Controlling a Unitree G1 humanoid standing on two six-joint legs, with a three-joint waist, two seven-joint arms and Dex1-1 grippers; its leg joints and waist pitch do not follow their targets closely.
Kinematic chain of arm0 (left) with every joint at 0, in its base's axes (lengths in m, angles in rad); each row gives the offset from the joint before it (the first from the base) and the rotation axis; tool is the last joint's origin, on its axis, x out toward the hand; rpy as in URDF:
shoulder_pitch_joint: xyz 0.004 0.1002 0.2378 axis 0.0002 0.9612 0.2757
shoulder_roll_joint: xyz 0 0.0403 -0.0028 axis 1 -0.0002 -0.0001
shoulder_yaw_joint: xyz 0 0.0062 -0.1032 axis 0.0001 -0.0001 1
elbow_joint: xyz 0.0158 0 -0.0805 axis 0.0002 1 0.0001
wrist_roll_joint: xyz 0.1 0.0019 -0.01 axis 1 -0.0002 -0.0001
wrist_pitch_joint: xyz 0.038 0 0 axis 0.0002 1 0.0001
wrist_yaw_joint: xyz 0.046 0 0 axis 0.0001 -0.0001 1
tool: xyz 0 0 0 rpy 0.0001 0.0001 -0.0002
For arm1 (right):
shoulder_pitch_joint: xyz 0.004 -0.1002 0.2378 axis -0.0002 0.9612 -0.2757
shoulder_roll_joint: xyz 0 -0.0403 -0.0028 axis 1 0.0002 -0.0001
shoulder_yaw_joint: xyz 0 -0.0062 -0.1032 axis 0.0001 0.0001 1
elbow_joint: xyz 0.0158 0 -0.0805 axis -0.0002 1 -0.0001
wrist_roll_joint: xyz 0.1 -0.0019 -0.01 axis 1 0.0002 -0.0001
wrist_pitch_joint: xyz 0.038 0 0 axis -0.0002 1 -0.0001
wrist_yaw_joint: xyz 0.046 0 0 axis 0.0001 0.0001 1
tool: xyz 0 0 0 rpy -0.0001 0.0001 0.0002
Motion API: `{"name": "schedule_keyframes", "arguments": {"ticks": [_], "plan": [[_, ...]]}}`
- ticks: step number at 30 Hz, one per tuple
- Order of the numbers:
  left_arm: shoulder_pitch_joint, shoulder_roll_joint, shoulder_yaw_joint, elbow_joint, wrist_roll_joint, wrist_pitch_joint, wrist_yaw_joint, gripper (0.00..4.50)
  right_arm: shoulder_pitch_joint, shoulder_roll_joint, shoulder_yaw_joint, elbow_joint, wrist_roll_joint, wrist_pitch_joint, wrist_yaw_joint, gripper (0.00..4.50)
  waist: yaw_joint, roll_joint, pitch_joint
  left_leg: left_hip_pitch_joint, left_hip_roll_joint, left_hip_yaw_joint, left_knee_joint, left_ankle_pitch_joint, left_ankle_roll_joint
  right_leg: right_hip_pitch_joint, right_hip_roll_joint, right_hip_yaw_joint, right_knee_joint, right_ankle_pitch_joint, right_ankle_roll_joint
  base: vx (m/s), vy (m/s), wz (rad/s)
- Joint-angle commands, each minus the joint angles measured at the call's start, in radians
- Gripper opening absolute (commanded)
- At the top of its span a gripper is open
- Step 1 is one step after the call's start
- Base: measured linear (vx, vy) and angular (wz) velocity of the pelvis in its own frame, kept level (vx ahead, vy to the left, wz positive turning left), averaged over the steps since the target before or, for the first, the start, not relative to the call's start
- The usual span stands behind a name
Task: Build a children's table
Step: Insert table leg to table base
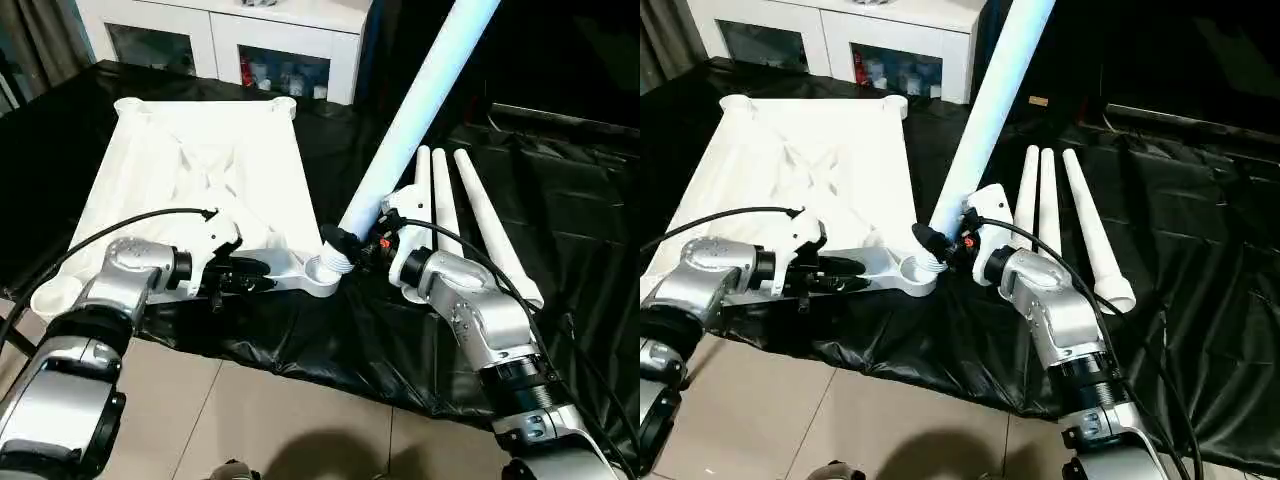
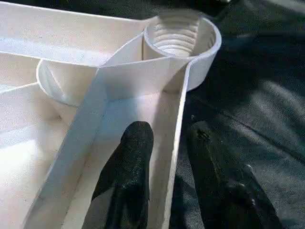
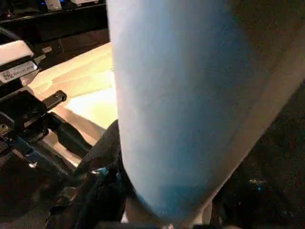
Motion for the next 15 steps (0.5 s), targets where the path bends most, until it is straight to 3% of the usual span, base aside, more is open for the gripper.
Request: {"name": "schedule_keyframes", "arguments": {"ticks": [1,3,15], "plan": [[-0.007,0.002,-0.021,0.023,0.029,-0.004,0.009,1.12,0.0,-0.009,0.0,-0.024,-0.002,0.005,0.007,1.91,0.003,0.026,-0.068,0.023,0.042,-0.015,-0.081,-0.262,-0.057,0.044,-0.09,0.052,-0.083,-0.136,-0.208,0.0,0.0,0.0],[-0.017,-0.002,-0.018,0.033,0.035,-0.01,0.01,1.12,-0.005,-0.01,0.004,-0.02,-0.005,0.005,0.014,1.91,0.003,0.025,-0.068,0.023,0.041,-0.015,-0.081,-0.266,-0.057,0.044,-0.09,0.052,-0.084,-0.141,-0.21,0.0,0.0,0.0],[-0.053,0.013,-0.075,0.067,0.113,-0.01,-0.051,0.08,-0.027,-0.023,0.034,0.007,-0.018,0.005,0.061,1.91,0.003,0.025,-0.069,0.021,0.042,-0.015,-0.081,-0.25,-0.052,0.047,-0.091,0.052,-0.082,-0.108,-0.22,0.0,0.0,0.0]]}}
